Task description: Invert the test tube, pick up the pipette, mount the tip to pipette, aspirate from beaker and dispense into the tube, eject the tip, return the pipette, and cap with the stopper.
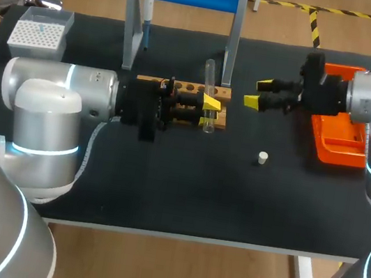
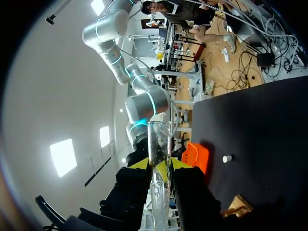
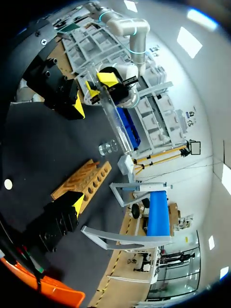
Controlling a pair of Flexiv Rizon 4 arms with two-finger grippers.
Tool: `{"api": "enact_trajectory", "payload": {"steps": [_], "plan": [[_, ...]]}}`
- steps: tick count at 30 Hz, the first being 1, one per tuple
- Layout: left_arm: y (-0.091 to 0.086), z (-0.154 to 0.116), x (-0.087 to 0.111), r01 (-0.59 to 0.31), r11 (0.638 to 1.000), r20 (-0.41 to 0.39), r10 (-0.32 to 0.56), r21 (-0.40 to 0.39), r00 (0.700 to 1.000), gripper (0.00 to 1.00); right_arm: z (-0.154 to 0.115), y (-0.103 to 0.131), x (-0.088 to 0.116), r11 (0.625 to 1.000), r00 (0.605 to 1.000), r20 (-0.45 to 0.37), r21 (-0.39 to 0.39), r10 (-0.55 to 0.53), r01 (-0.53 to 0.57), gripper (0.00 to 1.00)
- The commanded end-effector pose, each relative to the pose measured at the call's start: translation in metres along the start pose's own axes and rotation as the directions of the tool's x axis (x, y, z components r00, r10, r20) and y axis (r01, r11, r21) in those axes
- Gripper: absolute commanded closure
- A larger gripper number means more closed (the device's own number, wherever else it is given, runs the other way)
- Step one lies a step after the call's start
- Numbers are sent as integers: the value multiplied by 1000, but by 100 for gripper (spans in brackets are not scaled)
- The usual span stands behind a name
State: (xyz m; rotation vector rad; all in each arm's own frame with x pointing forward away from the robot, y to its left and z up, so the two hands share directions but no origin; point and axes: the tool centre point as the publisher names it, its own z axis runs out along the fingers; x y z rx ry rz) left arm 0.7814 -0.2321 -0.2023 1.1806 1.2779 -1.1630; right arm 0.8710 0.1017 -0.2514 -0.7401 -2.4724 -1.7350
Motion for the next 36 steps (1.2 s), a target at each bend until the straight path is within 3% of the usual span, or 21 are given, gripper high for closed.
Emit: {"api": "enact_trajectory", "payload": {"steps": [1, 10, 36], "plan": [[-1, 0, 0, -2, 1000, -1, 2, -3, 1000, 100, 14, -6, -9, 999, 999, 3, 15, -39, 39, 0], [-1, 0, 0, -2, 1000, -1, 2, -3, 1000, 100, 36, -21, -24, 997, 995, 65, -10, -80, 81, 0], [-1, 0, 0, -2, 1000, -1, 2, -3, 1000, 100, 95, -42, -41, 984, 978, 130, 82, -165, 156, 0]]}}
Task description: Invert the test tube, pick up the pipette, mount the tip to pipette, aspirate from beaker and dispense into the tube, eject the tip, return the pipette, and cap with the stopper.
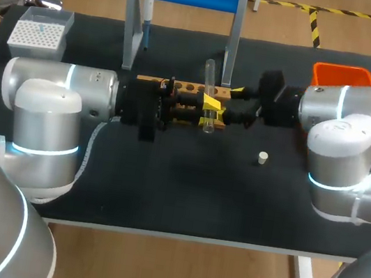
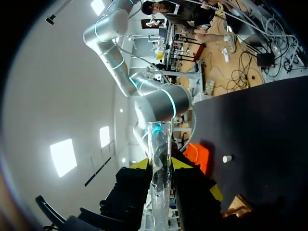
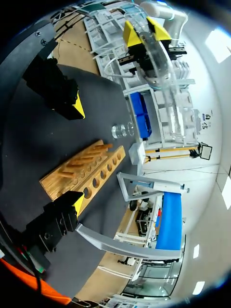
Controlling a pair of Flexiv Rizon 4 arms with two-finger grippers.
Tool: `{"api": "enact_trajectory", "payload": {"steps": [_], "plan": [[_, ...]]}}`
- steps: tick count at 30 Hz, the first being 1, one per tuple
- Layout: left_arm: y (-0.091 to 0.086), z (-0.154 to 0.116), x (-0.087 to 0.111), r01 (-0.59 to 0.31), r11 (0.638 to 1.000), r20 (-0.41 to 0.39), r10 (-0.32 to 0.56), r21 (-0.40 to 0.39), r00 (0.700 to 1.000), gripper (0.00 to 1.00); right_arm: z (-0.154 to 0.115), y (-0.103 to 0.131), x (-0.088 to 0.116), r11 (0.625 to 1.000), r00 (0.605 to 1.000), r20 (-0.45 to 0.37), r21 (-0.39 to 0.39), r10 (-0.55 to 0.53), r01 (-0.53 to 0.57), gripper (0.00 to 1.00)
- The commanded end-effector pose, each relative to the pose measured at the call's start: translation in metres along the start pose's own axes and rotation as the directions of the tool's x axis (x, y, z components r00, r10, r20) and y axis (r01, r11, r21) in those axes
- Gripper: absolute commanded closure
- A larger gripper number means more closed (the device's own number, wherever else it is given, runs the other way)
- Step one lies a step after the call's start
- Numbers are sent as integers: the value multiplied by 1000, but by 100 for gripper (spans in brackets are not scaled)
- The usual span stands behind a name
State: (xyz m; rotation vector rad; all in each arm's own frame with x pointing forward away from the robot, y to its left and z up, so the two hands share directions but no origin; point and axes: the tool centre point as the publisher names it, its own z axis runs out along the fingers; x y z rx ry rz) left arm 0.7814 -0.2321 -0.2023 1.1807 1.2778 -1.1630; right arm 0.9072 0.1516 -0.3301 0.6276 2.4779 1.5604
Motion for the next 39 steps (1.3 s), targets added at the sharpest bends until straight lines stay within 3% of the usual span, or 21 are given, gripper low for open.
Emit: {"api": "enact_trajectory", "payload": {"steps": [1, 39], "plan": [[-1, 0, 0, -2, 1000, -1, 2, -3, 1000, 100, 14, -1, -2, 1000, 1000, 7, 20, -5, 5, 0], [-1, 0, 0, -2, 1000, -1, 2, -3, 1000, 100, 22, -5, -8, 998, 995, 72, 32, -64, 62, 0]]}}
